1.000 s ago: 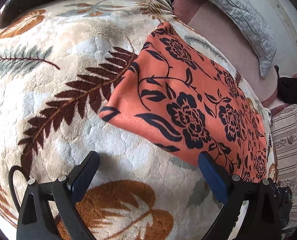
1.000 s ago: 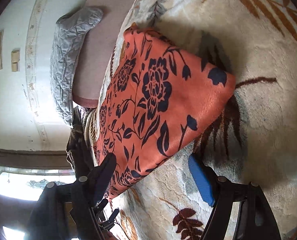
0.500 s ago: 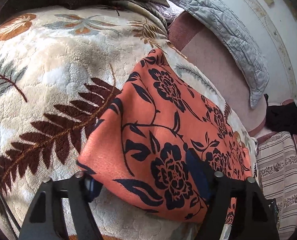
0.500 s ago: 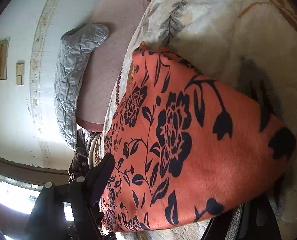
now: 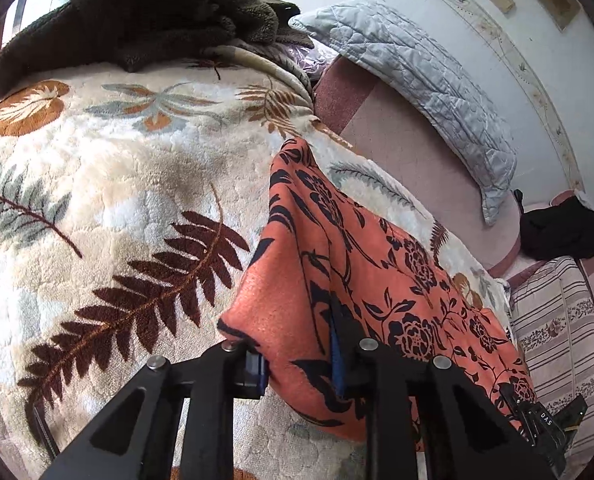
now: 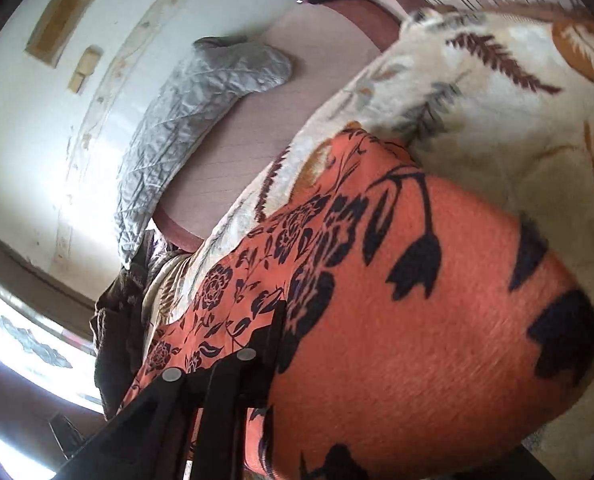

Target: Fold small clothes

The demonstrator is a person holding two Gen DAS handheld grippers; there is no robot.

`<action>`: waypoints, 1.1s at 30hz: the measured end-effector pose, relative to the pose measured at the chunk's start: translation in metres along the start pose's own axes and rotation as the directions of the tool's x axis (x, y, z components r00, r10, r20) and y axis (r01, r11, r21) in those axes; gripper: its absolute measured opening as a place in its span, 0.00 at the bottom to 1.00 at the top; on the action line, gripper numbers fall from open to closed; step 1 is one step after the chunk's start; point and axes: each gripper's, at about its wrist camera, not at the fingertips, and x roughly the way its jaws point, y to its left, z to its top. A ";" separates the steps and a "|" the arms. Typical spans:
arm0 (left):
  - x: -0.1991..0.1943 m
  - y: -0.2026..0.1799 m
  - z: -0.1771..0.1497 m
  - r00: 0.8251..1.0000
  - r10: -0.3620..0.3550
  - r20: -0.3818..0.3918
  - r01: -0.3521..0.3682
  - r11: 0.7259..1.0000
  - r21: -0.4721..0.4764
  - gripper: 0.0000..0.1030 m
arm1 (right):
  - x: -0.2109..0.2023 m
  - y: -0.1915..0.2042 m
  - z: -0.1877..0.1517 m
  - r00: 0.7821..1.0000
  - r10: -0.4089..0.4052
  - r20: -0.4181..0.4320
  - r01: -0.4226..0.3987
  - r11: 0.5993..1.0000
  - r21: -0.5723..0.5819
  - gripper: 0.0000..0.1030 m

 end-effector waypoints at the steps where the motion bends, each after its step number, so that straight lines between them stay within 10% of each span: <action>1: -0.004 0.000 0.001 1.000 -0.002 0.003 0.002 1.000 -0.006 0.23 | -0.005 0.005 -0.003 1.000 0.001 0.007 -0.001 1.000 -0.021 0.16; 9: -0.039 0.019 -0.016 0.999 0.009 -0.053 -0.009 1.000 0.001 0.23 | -0.039 -0.003 -0.020 1.000 -0.001 -0.021 0.001 1.000 0.008 0.15; 16: -0.026 0.048 -0.019 0.977 0.071 -0.199 -0.080 0.996 -0.040 0.35 | -0.027 -0.048 -0.041 0.971 -0.057 -0.232 0.102 0.977 0.187 0.26; 22: -0.100 0.082 0.000 0.988 0.154 0.017 -0.152 0.984 -0.090 0.37 | -0.064 -0.062 -0.030 0.976 -0.047 -0.212 0.093 0.972 0.216 0.37; 24: -0.135 0.086 0.006 0.948 0.274 0.160 -0.266 0.961 -0.071 0.41 | -0.084 -0.065 -0.026 0.981 -0.090 -0.174 0.124 0.973 0.194 0.60; 29: -0.204 0.077 -0.004 0.755 0.429 0.496 -0.471 0.881 -0.044 0.72 | -0.137 -0.057 -0.008 0.983 -0.179 0.041 0.174 0.980 0.097 0.61; 31: -0.208 0.069 -0.011 0.744 0.399 0.536 -0.476 0.879 0.006 0.74 | -0.149 -0.042 -0.004 0.975 -0.175 0.139 0.176 0.984 0.011 0.61; 33: -0.193 0.055 -0.015 0.796 0.343 0.498 -0.443 0.891 0.094 0.74 | -0.148 -0.026 -0.003 0.977 -0.133 0.165 0.146 0.987 -0.071 0.61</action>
